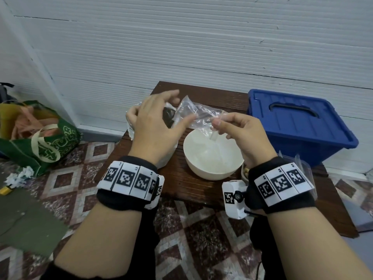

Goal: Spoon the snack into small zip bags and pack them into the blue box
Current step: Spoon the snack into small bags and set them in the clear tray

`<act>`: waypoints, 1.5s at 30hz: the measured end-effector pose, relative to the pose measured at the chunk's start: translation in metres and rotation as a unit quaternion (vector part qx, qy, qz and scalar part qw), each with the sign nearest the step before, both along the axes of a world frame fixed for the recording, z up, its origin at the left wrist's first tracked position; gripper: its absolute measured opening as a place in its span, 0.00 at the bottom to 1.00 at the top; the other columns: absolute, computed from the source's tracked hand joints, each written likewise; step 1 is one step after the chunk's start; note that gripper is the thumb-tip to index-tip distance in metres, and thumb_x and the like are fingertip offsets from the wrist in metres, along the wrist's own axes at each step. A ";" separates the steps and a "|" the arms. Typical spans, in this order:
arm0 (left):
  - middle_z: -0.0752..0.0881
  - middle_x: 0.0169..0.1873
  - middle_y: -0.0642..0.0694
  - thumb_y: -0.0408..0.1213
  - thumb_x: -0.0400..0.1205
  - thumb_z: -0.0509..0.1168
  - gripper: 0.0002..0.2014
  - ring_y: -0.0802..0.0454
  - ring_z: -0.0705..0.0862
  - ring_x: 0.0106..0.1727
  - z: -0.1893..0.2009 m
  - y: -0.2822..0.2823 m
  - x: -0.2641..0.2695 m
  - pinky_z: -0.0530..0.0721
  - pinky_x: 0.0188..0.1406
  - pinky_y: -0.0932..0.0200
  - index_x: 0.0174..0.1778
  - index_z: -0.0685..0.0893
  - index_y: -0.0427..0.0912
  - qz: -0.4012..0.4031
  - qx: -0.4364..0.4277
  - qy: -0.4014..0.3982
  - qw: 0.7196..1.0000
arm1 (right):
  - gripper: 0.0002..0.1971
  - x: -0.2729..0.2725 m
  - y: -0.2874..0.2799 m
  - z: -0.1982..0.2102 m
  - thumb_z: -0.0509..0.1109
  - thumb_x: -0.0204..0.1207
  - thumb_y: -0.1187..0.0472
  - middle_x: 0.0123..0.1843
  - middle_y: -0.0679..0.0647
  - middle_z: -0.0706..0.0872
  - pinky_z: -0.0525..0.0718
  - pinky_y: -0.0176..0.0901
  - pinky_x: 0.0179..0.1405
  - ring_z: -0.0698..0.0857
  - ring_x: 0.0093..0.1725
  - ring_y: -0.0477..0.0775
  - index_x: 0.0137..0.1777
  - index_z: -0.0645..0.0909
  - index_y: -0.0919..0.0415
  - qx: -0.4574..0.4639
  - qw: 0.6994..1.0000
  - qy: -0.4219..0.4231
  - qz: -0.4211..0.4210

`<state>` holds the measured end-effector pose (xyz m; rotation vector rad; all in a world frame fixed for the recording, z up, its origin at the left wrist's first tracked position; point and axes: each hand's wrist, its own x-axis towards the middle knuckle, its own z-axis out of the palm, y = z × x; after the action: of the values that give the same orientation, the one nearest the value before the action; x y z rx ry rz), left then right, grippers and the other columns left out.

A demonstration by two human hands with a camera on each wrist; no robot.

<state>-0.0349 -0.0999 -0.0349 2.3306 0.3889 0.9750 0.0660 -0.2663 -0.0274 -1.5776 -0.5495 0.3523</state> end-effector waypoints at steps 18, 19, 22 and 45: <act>0.83 0.53 0.65 0.69 0.66 0.70 0.27 0.60 0.76 0.69 -0.005 -0.010 0.006 0.58 0.63 0.50 0.55 0.85 0.55 -0.120 0.166 0.009 0.979 | 0.13 -0.008 0.003 0.002 0.67 0.79 0.50 0.37 0.53 0.90 0.75 0.32 0.40 0.80 0.35 0.39 0.39 0.87 0.55 -0.038 0.999 -0.015 0.029; 0.83 0.52 0.65 0.68 0.67 0.70 0.26 0.60 0.76 0.68 -0.004 -0.011 0.006 0.58 0.63 0.51 0.53 0.85 0.55 -0.120 0.157 0.002 0.980 | 0.15 -0.008 0.003 0.002 0.65 0.80 0.48 0.36 0.53 0.89 0.74 0.36 0.43 0.80 0.35 0.42 0.37 0.87 0.52 -0.037 0.999 -0.005 0.025; 0.84 0.51 0.63 0.64 0.69 0.71 0.22 0.61 0.78 0.65 -0.003 -0.014 0.005 0.60 0.62 0.50 0.51 0.85 0.54 -0.118 0.120 -0.018 0.986 | 0.19 -0.007 0.003 0.003 0.61 0.81 0.43 0.31 0.45 0.86 0.74 0.44 0.45 0.81 0.38 0.46 0.37 0.87 0.50 -0.045 0.999 0.020 0.008; 0.87 0.60 0.54 0.52 0.60 0.83 0.28 0.56 0.83 0.65 0.006 0.064 -0.028 0.82 0.66 0.51 0.53 0.82 0.51 -0.037 -0.407 -0.126 0.904 | 0.27 -0.028 0.086 -0.028 0.75 0.70 0.46 0.58 0.55 0.89 0.79 0.38 0.40 0.88 0.56 0.55 0.70 0.78 0.43 -0.112 0.994 0.010 0.007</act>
<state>-0.0632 -0.0359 -0.0286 1.4349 0.4816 0.8414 0.0378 -0.1800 -0.0558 -1.7854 -0.5187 0.4526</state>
